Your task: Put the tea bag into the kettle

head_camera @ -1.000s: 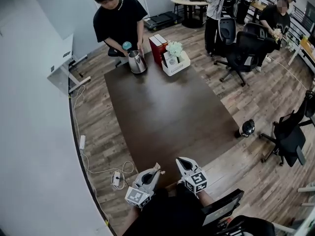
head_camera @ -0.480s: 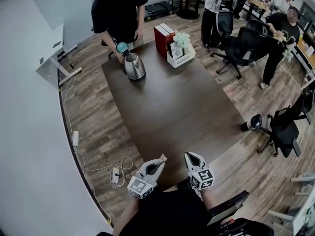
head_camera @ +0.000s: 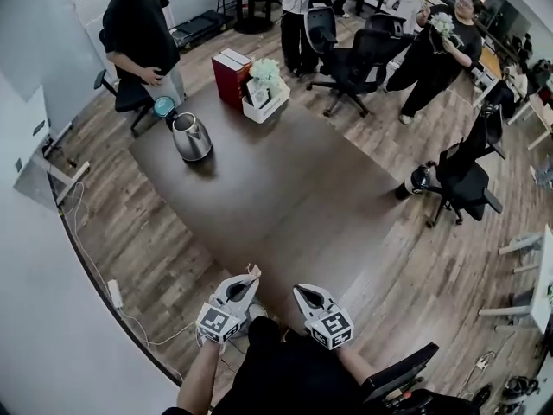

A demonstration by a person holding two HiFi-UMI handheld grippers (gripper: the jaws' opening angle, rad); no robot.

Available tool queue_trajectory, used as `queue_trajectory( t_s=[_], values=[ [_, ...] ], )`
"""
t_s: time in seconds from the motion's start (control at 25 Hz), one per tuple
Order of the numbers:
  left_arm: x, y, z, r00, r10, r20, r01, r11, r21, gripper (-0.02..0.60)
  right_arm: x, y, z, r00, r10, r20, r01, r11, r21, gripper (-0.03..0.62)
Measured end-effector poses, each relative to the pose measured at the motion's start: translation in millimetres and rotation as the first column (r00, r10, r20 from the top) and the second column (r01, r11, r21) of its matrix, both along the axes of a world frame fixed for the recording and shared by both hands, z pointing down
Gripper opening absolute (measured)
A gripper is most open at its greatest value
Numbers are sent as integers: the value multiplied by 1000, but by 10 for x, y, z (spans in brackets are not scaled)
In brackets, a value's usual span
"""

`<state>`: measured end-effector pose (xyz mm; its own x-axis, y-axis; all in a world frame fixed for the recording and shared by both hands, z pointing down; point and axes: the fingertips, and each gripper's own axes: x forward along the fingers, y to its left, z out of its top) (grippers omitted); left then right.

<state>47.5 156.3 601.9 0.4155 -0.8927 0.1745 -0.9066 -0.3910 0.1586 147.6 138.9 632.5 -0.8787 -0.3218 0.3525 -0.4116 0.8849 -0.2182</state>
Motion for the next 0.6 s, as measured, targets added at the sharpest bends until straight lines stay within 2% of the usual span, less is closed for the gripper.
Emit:
queue_trajectory(
  t_s=[0.16, 0.32, 0.44, 0.6],
  values=[
    [111, -156, -56, 999, 33, 8, -33, 999, -11, 15, 128, -128, -146, 994, 91, 55, -93, 995, 30, 6],
    [628, -238, -221, 998, 67, 0, -67, 998, -12, 15, 411, -332, -216, 975, 187, 120, -191, 982, 16, 6],
    [1004, -186, -168, 993, 120, 11, -120, 992, -44, 15, 590, -377, -113, 959, 237, 153, -236, 972, -25, 6],
    [1235, -175, -32, 984, 180, 15, -178, 980, -89, 15, 847, -441, 64, 950, 278, 138, -274, 960, -54, 6]
  ],
)
